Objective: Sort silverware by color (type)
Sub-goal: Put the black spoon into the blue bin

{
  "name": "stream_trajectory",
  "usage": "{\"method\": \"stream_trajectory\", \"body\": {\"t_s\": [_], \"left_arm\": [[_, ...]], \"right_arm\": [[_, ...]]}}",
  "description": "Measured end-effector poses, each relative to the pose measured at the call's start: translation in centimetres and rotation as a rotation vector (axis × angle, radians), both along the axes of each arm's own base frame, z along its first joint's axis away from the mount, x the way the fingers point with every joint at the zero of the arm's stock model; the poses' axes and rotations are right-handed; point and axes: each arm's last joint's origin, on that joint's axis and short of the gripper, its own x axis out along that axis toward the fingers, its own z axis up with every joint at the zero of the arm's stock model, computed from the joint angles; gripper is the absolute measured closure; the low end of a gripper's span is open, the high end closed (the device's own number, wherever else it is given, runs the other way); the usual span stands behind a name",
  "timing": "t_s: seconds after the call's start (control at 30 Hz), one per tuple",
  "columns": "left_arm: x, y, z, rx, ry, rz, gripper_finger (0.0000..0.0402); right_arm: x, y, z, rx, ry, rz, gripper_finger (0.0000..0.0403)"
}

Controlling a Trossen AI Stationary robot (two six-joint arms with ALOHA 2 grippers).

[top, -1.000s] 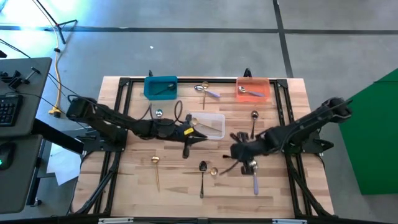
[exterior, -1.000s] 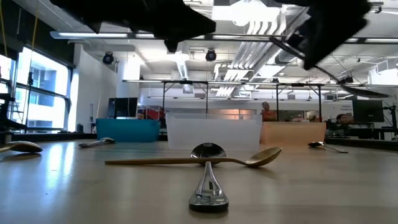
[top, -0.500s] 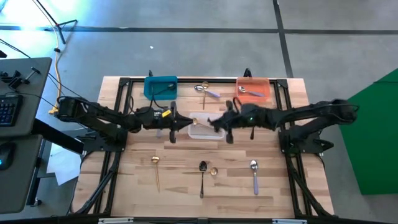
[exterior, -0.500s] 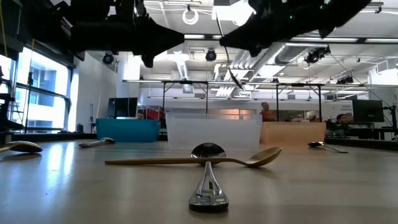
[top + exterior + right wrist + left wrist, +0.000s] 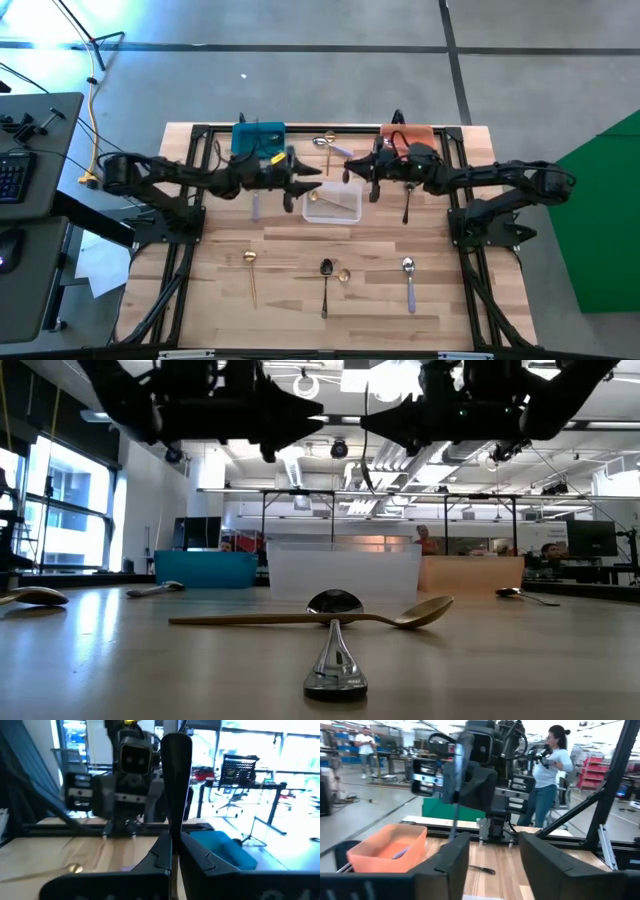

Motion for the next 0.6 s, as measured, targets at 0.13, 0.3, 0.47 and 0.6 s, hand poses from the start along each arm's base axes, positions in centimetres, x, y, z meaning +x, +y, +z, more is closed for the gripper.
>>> {"method": "stream_trajectory", "body": {"t_s": [0.13,0.3,0.47,0.6], "left_arm": [[1.5,1.6,0.1,0.004,0.001,-0.064,0.0209],[2.7,3.4,0.3,-0.002,-0.003,-0.067,0.0205],[3.4,4.4,0.6,-0.041,-0.009,-0.136,0.0204],[3.9,4.6,0.4,-0.046,-0.001,-0.131,0.02]], "right_arm": [[-0.3,-0.8,0.3,-0.012,-0.034,-0.033,0.0399],[-0.6,-1.5,0.8,0.002,-0.083,-0.057,0.0399],[-0.8,-1.7,1.2,0.013,-0.128,-0.06,0.0399],[-0.7,-1.3,1.4,0.028,-0.144,-0.011,0.0398]]}}
